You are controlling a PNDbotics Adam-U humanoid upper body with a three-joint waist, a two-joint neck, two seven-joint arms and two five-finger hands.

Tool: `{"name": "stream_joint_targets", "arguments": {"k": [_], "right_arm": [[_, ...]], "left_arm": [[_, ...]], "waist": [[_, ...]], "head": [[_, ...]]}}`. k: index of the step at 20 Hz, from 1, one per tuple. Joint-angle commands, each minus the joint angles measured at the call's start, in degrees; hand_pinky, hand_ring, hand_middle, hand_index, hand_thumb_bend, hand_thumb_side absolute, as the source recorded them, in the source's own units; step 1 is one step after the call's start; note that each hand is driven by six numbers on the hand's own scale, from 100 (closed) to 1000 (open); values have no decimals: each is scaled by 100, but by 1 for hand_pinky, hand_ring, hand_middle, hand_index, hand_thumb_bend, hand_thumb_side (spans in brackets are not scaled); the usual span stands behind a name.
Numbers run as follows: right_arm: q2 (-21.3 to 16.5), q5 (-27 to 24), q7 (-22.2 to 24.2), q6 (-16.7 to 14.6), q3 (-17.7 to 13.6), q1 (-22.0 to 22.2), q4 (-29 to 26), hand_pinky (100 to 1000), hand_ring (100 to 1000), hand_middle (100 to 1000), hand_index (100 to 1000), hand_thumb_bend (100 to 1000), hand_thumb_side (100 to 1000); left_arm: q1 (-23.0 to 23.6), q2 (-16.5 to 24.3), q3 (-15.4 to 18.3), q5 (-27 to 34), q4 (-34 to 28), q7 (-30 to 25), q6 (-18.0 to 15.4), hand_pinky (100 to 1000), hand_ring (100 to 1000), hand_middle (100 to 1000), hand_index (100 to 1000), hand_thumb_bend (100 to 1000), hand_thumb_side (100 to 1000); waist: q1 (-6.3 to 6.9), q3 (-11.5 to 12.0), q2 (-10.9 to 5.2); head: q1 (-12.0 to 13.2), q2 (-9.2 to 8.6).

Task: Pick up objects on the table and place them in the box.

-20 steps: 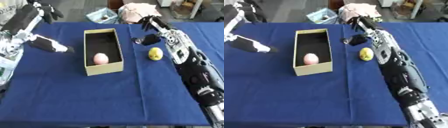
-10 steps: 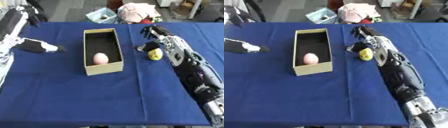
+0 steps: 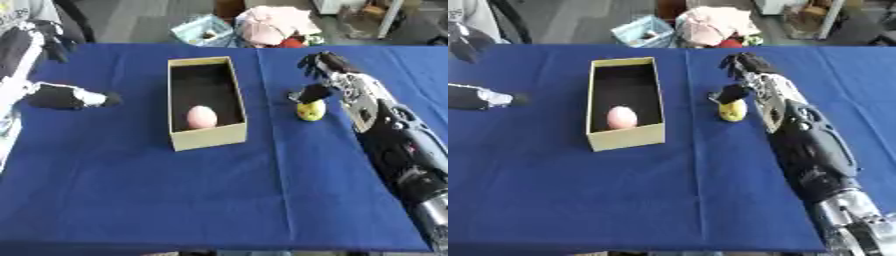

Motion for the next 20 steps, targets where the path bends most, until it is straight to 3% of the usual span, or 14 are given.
{"name": "stream_joint_targets", "arguments": {"k": [1, 20], "right_arm": [[-190, 77, -24, 58, -59, -140, -12, 725, 647, 619, 816, 487, 355], [-524, -221, 1027, -80, -95, -112, 73, 745, 670, 629, 779, 475, 311]], "left_arm": [[-40, 109, 84, 24, -26, 11, -7, 550, 479, 520, 690, 1000, 449], [-28, 121, 86, 9, 53, -109, -57, 554, 480, 522, 692, 1000, 449]], "waist": [[5, -2, -79], [-18, -34, -88]], "head": [[5, 32], [37, 32]]}}
